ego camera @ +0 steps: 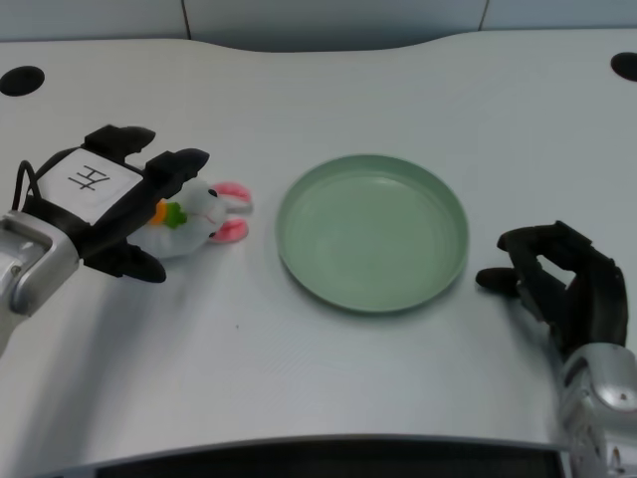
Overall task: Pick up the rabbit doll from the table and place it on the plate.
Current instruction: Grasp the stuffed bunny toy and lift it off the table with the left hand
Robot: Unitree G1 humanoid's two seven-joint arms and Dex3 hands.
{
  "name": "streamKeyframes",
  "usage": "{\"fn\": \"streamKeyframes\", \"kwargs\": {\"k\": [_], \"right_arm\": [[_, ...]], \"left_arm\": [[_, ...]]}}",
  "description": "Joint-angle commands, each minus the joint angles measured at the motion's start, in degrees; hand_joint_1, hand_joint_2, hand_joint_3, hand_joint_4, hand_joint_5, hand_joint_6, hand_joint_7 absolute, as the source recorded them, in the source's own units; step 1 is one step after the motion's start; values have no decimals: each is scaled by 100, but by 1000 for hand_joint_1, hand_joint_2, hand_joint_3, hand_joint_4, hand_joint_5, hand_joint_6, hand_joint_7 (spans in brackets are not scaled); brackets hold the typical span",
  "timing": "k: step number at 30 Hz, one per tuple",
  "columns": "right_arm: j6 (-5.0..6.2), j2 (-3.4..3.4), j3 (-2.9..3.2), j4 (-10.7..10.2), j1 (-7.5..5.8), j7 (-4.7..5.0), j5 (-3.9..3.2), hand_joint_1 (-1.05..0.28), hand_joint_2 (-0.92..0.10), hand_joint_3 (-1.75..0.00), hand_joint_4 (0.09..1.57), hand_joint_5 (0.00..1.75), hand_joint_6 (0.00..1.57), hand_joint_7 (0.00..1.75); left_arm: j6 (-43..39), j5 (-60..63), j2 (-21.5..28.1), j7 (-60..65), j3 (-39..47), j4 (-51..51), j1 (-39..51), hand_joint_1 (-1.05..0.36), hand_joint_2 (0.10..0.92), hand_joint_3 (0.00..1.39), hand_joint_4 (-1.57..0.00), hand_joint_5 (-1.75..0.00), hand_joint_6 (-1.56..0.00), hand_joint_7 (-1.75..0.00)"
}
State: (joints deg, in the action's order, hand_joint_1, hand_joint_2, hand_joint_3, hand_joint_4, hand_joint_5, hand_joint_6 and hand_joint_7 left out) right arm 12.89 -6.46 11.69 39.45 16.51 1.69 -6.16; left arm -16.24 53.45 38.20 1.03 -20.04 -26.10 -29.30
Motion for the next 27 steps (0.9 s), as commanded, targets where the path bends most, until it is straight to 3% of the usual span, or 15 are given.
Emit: {"fn": "streamKeyframes", "kwargs": {"k": [1, 4, 7, 11, 14, 17, 21, 27], "right_arm": [[-14, 28, -15, 80, 56, 59, 43, -768, -921, -132, 855, 882, 848, 1172], [-11, 32, -13, 101, 72, 83, 49, -766, -921, -134, 854, 876, 842, 1172], [33, 34, 4, 125, 82, 28, 1, -772, -921, -123, 859, 877, 844, 1175], [-22, 23, -11, 93, 83, 76, 34, -778, -921, -122, 865, 881, 843, 1177], [14, 11, -1, 132, 93, 46, 20, -762, -921, -132, 860, 876, 836, 1176], [-127, 27, 14, 77, 106, 92, -1, -758, -921, -135, 854, 870, 847, 1182], [32, 29, 49, 185, 112, -10, -55, -754, -921, -126, 860, 872, 846, 1176], [44, 20, 31, 144, 67, -11, -39, -765, -921, -123, 859, 866, 855, 1169]], "left_arm": [[13, 6, 77, 144, -22, -12, -106, -896, 918, 13, -14, -33, -100, -12], [38, 20, 99, 206, -9, 87, -109, -899, 921, 34, -19, -36, -96, -8], [126, 79, 98, 280, -2, 187, -119, -895, 912, 34, -22, -38, -106, -11], [295, 130, 49, 265, -28, 215, -166, -875, 899, 14, -10, -34, -118, -13], [454, 221, -30, 195, -124, 111, -321, -869, 908, 13, -5, -32, -113, -7], [587, 305, -155, 104, -285, -208, -597, -862, 907, 7, -9, -35, -109, -4], [586, 326, -303, 139, -488, -766, -975, -870, 903, 2, -19, -40, -113, -4], [453, 142, -551, -66, -714, -1826, -1560, -893, 906, 4, -56, -58, -121, -5]]}}
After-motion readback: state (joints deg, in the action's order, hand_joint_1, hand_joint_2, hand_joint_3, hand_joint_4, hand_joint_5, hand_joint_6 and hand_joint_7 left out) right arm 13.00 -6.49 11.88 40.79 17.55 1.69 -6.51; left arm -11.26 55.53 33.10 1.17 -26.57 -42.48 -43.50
